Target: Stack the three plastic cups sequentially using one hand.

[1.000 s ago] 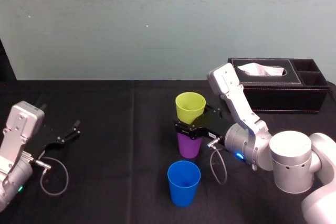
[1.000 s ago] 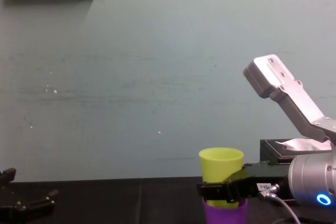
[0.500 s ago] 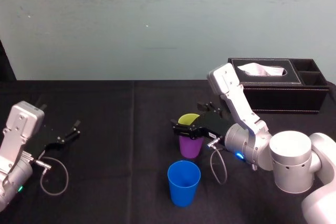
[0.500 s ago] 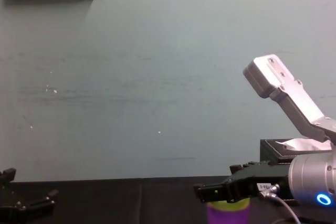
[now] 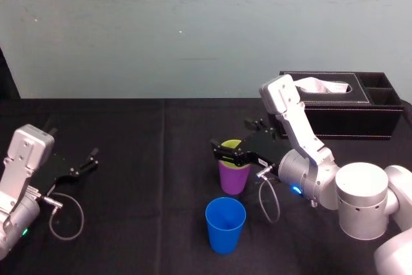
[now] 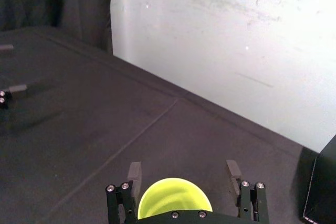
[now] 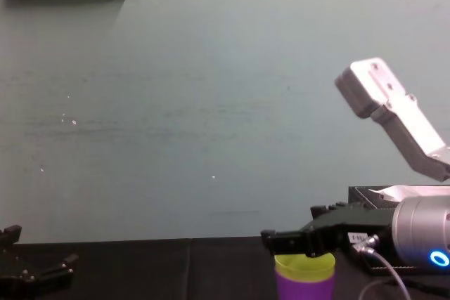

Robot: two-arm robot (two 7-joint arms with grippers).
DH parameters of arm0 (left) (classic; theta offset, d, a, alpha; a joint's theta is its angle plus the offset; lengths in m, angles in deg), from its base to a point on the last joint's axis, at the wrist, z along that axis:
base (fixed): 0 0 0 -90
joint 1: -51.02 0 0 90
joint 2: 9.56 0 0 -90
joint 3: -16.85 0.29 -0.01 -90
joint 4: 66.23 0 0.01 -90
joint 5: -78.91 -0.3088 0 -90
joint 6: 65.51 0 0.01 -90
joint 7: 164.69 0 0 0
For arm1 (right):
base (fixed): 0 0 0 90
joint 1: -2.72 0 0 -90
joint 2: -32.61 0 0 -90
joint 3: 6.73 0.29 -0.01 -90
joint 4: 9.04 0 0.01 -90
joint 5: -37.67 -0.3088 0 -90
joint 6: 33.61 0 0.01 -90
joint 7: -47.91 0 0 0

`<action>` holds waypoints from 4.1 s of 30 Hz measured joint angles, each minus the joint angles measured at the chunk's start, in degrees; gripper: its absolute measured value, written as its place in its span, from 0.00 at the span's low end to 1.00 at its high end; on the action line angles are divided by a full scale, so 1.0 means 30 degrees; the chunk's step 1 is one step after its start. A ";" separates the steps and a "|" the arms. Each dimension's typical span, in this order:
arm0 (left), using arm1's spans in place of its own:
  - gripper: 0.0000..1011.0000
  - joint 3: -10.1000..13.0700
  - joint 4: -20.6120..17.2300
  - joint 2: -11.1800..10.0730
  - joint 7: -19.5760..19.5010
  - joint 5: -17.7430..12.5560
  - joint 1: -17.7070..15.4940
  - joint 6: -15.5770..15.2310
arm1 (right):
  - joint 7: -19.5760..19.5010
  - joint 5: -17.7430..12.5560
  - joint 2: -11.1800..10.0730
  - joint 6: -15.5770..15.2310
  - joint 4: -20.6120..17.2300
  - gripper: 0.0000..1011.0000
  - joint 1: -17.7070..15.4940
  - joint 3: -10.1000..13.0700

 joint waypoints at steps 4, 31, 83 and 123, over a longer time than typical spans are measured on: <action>0.99 0.0000 -0.0001 0.0001 -0.0001 0.0000 0.0000 0.0000 | -0.0062 -0.0125 -0.0084 0.0071 -0.0573 0.99 -0.0259 0.0132; 0.99 0.0001 -0.0001 -0.0001 0.0000 -0.0001 0.0000 0.0000 | 0.1285 -0.2431 -0.4028 -0.2278 -0.6842 0.99 -0.5051 0.1614; 0.99 0.0001 -0.0001 0.0001 -0.0001 -0.0001 0.0000 0.0000 | 0.0793 -0.3019 -0.4708 -0.1009 -0.6698 0.99 -0.7332 -0.0440; 0.99 0.0001 0.0000 0.0000 -0.0001 -0.0001 0.0001 0.0001 | 0.0296 -0.2051 -0.3013 -0.0871 -0.5320 0.99 -0.6312 -0.1063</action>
